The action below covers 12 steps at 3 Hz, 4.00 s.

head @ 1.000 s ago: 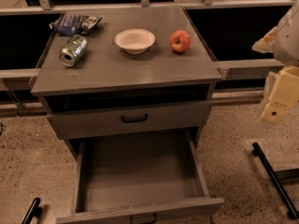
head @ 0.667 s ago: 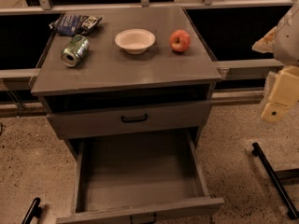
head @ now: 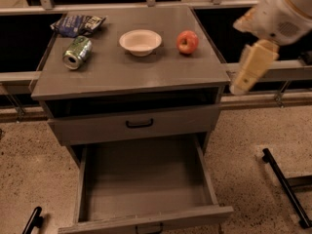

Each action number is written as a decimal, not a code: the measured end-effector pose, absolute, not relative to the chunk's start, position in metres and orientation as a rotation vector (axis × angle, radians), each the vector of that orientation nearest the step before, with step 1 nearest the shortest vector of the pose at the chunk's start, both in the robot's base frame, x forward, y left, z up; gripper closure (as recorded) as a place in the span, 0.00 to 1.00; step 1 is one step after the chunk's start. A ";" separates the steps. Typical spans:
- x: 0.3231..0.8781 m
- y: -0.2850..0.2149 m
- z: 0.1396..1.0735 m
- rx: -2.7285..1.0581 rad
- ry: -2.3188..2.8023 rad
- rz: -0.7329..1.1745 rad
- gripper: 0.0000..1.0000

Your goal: Place apple into middle drawer

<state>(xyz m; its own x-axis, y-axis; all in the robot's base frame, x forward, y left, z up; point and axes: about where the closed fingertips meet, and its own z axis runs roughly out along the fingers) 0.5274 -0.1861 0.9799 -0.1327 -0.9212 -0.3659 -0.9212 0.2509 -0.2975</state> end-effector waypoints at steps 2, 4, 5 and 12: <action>0.667 -0.125 1.031 -1.460 1.626 -0.036 0.00; 0.699 -0.121 1.026 -1.341 1.623 -0.029 0.00; 0.751 -0.124 0.997 -1.196 1.668 -0.006 0.00; 0.841 -0.115 0.863 -0.864 1.729 0.277 0.88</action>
Offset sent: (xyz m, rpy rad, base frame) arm 0.1655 0.0860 0.0528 0.3046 -0.5269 0.0903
